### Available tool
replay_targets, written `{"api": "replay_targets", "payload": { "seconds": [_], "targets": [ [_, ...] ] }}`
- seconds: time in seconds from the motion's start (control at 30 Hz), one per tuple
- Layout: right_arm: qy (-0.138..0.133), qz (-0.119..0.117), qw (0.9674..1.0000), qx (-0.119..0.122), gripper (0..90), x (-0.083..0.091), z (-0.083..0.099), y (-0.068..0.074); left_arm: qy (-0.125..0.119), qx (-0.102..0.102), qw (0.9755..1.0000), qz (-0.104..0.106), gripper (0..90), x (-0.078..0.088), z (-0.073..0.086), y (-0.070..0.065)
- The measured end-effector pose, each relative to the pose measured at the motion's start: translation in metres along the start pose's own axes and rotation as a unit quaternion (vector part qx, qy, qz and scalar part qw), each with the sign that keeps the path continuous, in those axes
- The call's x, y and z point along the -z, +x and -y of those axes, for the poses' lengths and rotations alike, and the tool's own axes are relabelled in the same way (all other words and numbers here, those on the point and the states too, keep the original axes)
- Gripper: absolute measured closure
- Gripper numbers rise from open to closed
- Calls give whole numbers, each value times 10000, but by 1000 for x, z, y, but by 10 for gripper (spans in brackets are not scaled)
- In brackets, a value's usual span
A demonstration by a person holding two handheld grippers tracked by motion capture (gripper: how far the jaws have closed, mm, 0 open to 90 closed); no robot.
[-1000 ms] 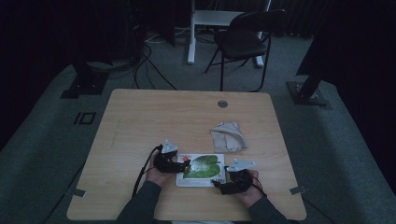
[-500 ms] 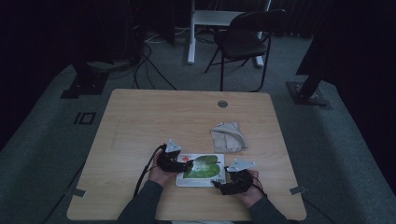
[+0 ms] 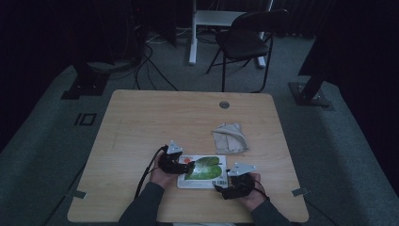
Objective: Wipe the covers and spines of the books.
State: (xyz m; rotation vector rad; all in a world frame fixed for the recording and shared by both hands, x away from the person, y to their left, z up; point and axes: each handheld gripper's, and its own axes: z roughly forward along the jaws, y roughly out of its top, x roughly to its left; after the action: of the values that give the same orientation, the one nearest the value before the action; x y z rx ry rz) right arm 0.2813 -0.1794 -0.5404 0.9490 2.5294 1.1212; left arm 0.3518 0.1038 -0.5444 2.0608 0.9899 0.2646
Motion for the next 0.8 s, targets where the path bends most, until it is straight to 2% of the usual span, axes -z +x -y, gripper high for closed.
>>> {"api": "replay_targets", "payload": {
  "seconds": [0.37,0.8],
  "targets": [
    [71,76,9999,137,166,-2,-1,2,-2,57,10000,19,268,3,-2,-1],
    [130,104,9996,216,135,-3,-1,4,-160,12,9999,-20,269,11,-7,-4]
  ]
}}
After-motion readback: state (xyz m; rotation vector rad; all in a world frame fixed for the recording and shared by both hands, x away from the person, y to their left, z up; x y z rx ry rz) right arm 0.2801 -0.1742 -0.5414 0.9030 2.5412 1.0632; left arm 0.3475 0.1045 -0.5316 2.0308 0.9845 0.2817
